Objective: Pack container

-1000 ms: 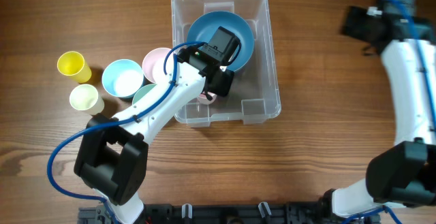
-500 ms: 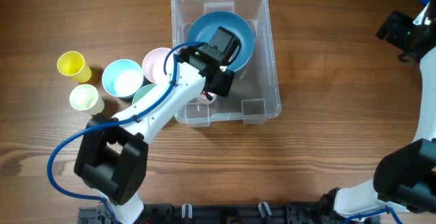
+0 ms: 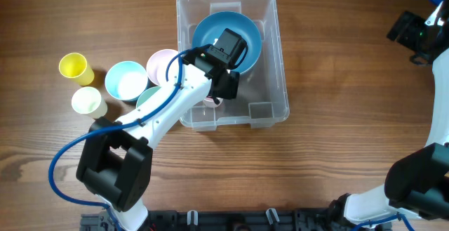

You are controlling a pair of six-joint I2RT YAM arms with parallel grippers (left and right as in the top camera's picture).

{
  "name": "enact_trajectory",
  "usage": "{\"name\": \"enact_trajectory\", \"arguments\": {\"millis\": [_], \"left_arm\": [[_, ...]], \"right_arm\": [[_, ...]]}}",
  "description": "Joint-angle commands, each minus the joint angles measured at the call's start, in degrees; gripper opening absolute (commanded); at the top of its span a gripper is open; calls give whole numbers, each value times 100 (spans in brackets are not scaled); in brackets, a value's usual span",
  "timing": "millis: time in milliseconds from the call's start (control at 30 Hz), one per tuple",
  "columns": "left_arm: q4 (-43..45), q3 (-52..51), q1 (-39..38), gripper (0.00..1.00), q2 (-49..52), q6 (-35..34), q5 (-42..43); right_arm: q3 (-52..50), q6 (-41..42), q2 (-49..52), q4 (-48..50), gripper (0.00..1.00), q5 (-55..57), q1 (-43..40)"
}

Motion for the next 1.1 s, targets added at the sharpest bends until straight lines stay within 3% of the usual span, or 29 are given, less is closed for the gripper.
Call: {"name": "enact_trajectory", "arguments": {"millis": [0,433,533,700,1067], "left_arm": [[37,-94,-129,35,81,-389,129],[203,-177,-291,35,282,-385,-153],[203,-177,-291,28,280,-385,-155],[216,-177,-291,4,280,-363,-229],[149,205,-422,4,175,-297,-212]], "right_arm": [[22,83,-94,31,100,-74,11],[22,83,-94,31,100,-74,11],[22,83,-94,31,100,-74,9],[22,83,-94,31,100,-74,9],[22,81,-94,31,100,-74,9]]}}
